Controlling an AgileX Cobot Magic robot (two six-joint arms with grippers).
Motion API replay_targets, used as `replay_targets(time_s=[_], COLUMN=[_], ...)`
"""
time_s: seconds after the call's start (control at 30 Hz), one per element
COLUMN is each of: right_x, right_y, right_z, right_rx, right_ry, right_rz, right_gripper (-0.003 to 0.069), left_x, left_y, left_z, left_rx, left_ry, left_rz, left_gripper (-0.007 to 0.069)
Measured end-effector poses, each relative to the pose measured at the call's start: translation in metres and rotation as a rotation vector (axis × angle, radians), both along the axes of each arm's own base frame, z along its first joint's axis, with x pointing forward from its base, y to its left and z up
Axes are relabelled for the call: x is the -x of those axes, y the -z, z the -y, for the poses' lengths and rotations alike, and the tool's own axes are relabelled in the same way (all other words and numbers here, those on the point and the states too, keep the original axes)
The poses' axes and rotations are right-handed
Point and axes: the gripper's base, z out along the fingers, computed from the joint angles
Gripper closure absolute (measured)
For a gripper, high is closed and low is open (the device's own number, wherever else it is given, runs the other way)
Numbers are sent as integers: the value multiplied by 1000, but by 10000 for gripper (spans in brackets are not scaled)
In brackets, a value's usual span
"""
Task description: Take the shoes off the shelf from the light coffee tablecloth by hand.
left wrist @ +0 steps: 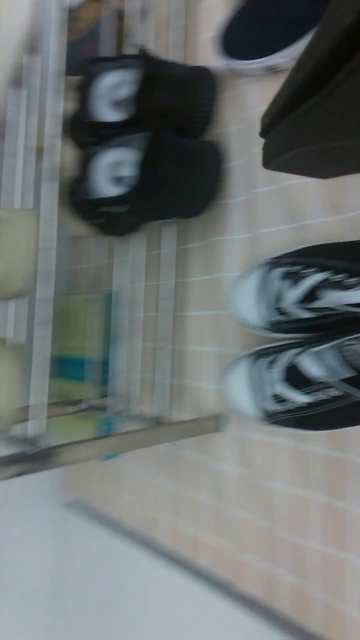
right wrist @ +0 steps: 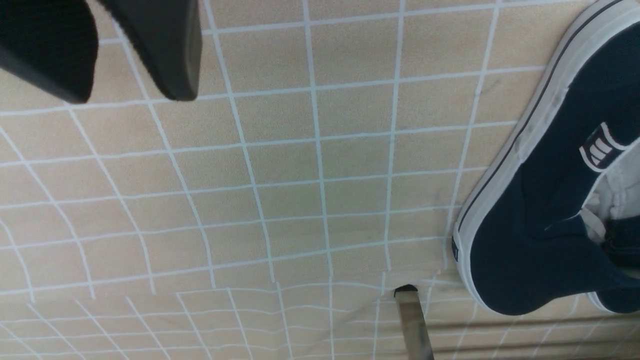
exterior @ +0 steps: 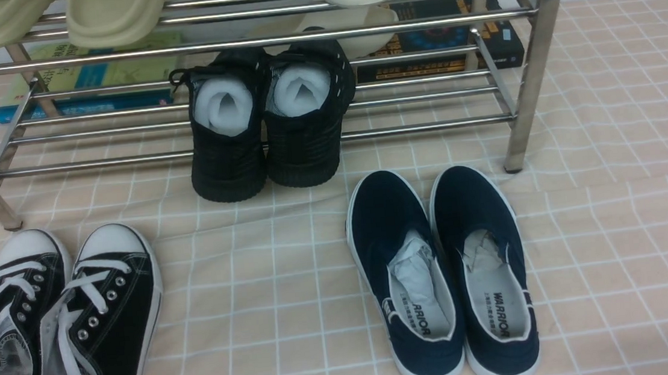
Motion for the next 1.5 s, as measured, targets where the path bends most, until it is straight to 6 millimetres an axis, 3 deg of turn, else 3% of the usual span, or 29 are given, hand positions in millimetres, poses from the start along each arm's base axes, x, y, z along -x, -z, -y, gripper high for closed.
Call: replay_targets(time_s=[0.13, 0.47, 0.73, 0.93, 1.23, 1.5], right_x=[0, 0, 0, 0, 0, 0], right_y=[0, 0, 0, 0, 0, 0], right_z=[0, 0, 0, 0, 0, 0], right_rx=[0, 0, 0, 0, 0, 0], right_ry=[0, 0, 0, 0, 0, 0], right_rz=[0, 0, 0, 0, 0, 0], right_gripper=[419, 419, 419, 419, 419, 419], left_x=[5, -18, -29, -39, -41, -47], left_y=[28, 81, 105, 140, 145, 179], left_z=[0, -6, -8, -11, -11, -13], left_rx=[16, -4, -2, 18, -3, 48], left_ry=[-6, -31, -44, -53, -14, -19], left_rz=[96, -110, -132, -192, -188, -245], left_gripper=[623, 612, 608, 603, 595, 592])
